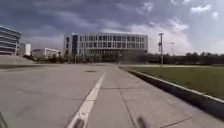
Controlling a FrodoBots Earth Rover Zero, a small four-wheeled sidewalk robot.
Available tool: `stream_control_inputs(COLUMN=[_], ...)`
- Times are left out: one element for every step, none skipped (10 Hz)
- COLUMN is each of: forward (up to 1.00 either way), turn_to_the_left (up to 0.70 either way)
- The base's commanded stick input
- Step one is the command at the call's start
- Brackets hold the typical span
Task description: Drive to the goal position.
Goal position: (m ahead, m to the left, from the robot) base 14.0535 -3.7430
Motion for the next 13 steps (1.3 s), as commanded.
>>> stream_control_inputs(forward=[0.7,0.7,0.7,0.7,0.7,0.7,0.7,0.7,0.7,0.7,0.7,0.7,0.7], turn_to_the_left=[0.0,0.0,0.0,0.0,0.0,0.0,0.0,0.0,0.0,0.0,0.0,0.0,0.0])
